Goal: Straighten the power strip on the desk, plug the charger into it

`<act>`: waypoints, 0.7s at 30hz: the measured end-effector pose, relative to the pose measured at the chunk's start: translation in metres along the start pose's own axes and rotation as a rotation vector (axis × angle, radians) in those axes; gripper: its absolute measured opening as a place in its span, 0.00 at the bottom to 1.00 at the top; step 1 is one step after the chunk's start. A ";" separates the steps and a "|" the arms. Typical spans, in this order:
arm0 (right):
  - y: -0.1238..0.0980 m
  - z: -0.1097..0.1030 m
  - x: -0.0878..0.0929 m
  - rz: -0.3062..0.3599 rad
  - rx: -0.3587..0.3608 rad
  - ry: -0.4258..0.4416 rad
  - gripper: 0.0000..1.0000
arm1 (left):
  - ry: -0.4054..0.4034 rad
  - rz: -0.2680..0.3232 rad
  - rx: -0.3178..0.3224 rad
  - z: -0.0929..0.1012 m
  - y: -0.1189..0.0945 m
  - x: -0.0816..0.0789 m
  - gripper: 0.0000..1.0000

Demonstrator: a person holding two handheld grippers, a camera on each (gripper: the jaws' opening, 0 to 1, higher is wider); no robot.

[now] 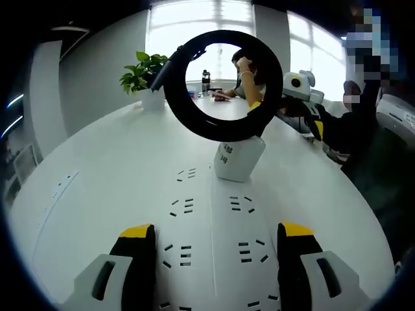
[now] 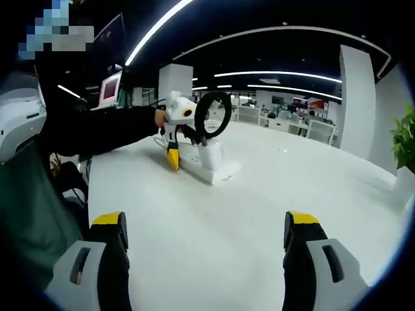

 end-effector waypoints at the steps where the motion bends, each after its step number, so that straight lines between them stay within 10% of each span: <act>1: 0.000 -0.001 0.000 0.000 0.000 -0.002 1.00 | 0.001 0.001 0.001 0.001 0.000 0.000 0.77; 21: -0.004 -0.008 0.000 0.000 -0.007 -0.018 1.00 | -0.003 0.021 0.004 0.012 -0.003 0.005 0.77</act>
Point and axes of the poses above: the point that each gripper's makers call its tool centre point, and the gripper's own axes: y roughly forward along the fingers, z roughly to its right, x roughly out of its underside, the point moved 8 cm from there along -y, roughly backward along the fingers, and after that the axes turned 13 degrees about x, right-handed, at the moved point
